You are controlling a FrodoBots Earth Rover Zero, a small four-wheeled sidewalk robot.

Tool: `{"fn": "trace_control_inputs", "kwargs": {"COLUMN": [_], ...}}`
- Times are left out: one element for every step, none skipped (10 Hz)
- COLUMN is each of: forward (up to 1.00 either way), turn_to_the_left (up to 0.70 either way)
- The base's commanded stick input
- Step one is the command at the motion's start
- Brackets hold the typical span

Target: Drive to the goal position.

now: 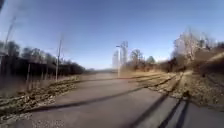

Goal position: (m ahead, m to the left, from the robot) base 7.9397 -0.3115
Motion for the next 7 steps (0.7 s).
{"fn": "trace_control_inputs", "kwargs": {"forward": [1.00,1.00,1.00,1.00,1.00,1.00,1.00], "turn_to_the_left": [0.32,0.21,0.08,0.00,0.00,0.00,0.00]}}
